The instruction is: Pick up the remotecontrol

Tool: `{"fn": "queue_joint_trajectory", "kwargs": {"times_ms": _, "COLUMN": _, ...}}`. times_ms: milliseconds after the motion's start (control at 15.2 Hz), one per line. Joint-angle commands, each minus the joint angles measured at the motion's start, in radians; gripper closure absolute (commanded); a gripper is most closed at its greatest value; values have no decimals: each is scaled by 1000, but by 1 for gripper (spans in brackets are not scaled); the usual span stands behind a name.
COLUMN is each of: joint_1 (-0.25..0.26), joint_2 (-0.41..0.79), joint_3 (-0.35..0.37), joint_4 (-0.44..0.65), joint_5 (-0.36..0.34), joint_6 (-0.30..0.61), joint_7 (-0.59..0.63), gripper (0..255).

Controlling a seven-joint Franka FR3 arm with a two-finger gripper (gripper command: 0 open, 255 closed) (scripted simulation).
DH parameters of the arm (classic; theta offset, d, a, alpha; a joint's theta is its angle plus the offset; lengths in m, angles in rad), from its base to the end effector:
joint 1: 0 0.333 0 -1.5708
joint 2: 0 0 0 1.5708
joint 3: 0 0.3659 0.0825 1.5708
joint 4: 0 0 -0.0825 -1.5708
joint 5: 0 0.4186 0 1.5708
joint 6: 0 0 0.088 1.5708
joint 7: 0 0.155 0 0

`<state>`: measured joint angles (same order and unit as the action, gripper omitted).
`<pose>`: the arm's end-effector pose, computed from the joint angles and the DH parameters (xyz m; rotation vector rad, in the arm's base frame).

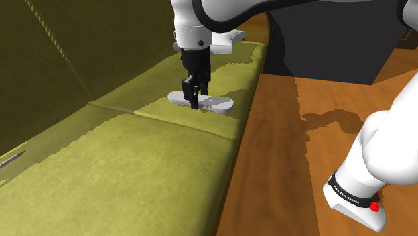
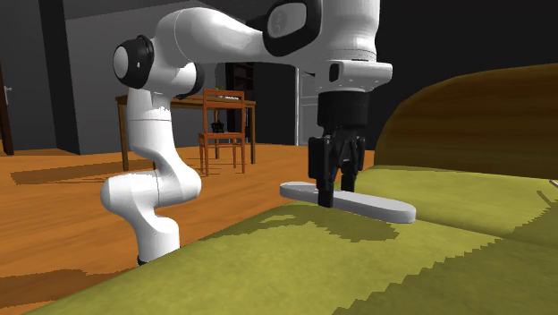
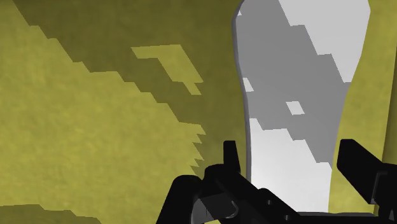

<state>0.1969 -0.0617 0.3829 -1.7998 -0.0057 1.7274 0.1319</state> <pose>0.4777 0.3176 0.5564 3.0318 0.6907 -0.0066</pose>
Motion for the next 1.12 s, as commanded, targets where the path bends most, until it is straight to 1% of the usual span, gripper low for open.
{"fn": "queue_joint_trajectory", "kwargs": {"times_ms": 0, "joint_1": 0, "joint_2": 3, "joint_3": 0, "joint_4": 15, "joint_5": -1, "joint_6": -14, "joint_7": 0, "gripper": 255}}
{"fn": "queue_joint_trajectory", "kwargs": {"times_ms": 924, "joint_1": 3, "joint_2": 42, "joint_3": 5, "joint_4": 249, "joint_5": -15, "joint_6": -211, "joint_7": 7, "gripper": 255}}
{"fn": "queue_joint_trajectory", "kwargs": {"times_ms": 1056, "joint_1": 3, "joint_2": 43, "joint_3": 5, "joint_4": 252, "joint_5": -15, "joint_6": -213, "joint_7": 7, "gripper": 255}}
